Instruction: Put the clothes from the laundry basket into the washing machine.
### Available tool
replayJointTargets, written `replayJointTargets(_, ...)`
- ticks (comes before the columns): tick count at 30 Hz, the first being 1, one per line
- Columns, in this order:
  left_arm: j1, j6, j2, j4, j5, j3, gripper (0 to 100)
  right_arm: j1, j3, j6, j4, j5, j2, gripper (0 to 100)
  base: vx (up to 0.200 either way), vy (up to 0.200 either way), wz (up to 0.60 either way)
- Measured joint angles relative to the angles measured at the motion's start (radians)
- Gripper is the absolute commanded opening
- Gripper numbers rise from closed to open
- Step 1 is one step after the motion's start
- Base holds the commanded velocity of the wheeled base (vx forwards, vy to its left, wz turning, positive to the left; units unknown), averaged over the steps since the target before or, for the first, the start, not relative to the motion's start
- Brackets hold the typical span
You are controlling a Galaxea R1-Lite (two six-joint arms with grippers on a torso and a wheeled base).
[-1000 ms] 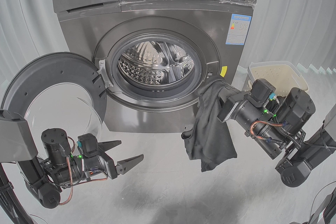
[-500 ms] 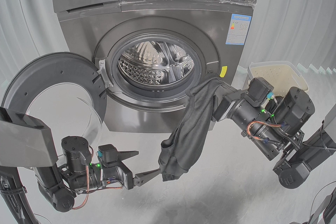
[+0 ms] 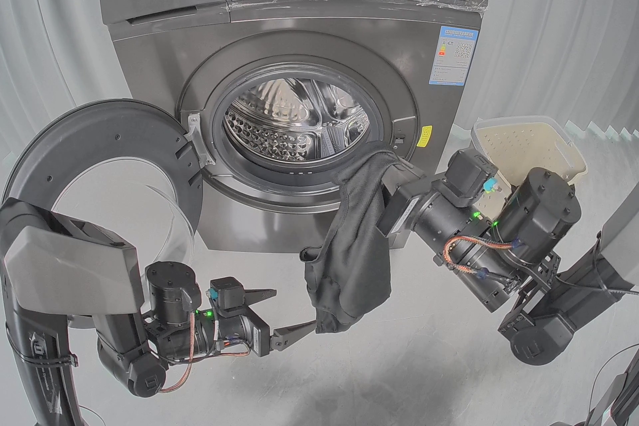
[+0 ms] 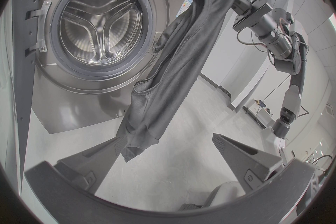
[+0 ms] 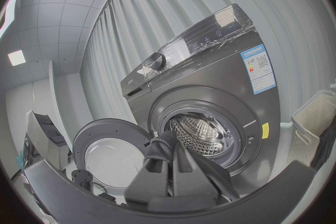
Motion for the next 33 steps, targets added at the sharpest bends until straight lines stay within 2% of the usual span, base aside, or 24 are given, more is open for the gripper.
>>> replayJointTargets(16,0.037,0.002,0.153,0.0,0.049,-0.181,100,0.043,0.0,0.0,-0.004,0.0,0.013,0,0.0,0.0,0.0)
replayJointTargets(27,0.052,0.003,0.26,0.0,0.061,-0.363,100,0.113,0.005,0.0,-0.01,0.0,0.006,0,0.0,0.0,0.0)
replayJointTargets(28,0.052,0.004,0.271,0.0,0.067,-0.379,0,0.114,0.005,0.0,-0.01,0.0,0.006,0,0.0,0.0,0.0)
replayJointTargets(33,0.06,0.021,0.312,-0.001,0.102,-0.428,0,0.101,0.011,0.001,-0.01,-0.001,0.006,0,0.0,0.0,0.0)
